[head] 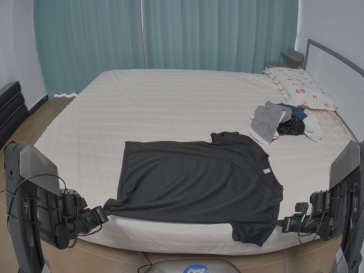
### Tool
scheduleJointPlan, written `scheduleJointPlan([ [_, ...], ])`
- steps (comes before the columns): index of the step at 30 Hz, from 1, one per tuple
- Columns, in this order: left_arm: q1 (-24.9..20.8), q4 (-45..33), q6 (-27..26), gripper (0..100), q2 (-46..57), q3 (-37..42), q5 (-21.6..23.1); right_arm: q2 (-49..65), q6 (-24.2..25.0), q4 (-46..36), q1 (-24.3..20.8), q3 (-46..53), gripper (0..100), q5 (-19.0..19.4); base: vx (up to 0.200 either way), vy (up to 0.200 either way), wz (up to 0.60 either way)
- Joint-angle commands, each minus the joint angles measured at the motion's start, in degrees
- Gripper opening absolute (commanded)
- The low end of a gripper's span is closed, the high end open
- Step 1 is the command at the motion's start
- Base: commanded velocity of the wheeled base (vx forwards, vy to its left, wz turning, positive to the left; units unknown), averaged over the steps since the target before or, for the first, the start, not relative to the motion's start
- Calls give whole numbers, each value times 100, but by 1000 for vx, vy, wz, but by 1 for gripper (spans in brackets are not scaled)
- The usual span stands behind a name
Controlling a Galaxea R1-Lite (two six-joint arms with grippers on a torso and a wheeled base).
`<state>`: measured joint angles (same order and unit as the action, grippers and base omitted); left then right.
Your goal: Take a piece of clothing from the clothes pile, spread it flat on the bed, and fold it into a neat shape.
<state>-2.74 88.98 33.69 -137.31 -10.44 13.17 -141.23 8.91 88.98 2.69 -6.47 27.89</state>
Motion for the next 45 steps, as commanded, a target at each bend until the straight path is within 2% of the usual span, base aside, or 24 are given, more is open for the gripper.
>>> scheduleJointPlan([
  [1, 2, 49, -3, 0, 231, 103, -33, 183, -206, 76, 91, 375, 0, 58, 0, 0, 0],
  [7, -16, 49, -91, 0, 398, 261, -139, 429, -329, 58, 205, 647, 0, 313, 0, 0, 0],
  [13, -16, 49, -153, 0, 416, 314, -350, 394, -460, 58, 372, 647, 0, 331, 0, 0, 0],
  [18, -16, 49, -627, 0, 372, 507, -411, 289, -707, -65, 372, 647, 0, 348, 0, 0, 0],
  [28, -16, 49, -1058, 0, 363, 657, -719, 561, -1049, -830, 337, 647, 0, 357, 0, 0, 0],
  [34, -95, 49, -1515, 0, 267, 929, -763, 992, -1216, -1568, 319, 647, 0, 340, 0, 0, 0],
  [40, -235, 49, -1664, 0, -32, 1017, -895, 1247, -1383, -2051, 319, 647, 0, 331, 0, 0, 0],
  [45, -385, 5, -1691, 0, -190, 1026, -1202, 1256, -1471, -2192, 319, 647, 0, 322, 0, 0, 0],
])
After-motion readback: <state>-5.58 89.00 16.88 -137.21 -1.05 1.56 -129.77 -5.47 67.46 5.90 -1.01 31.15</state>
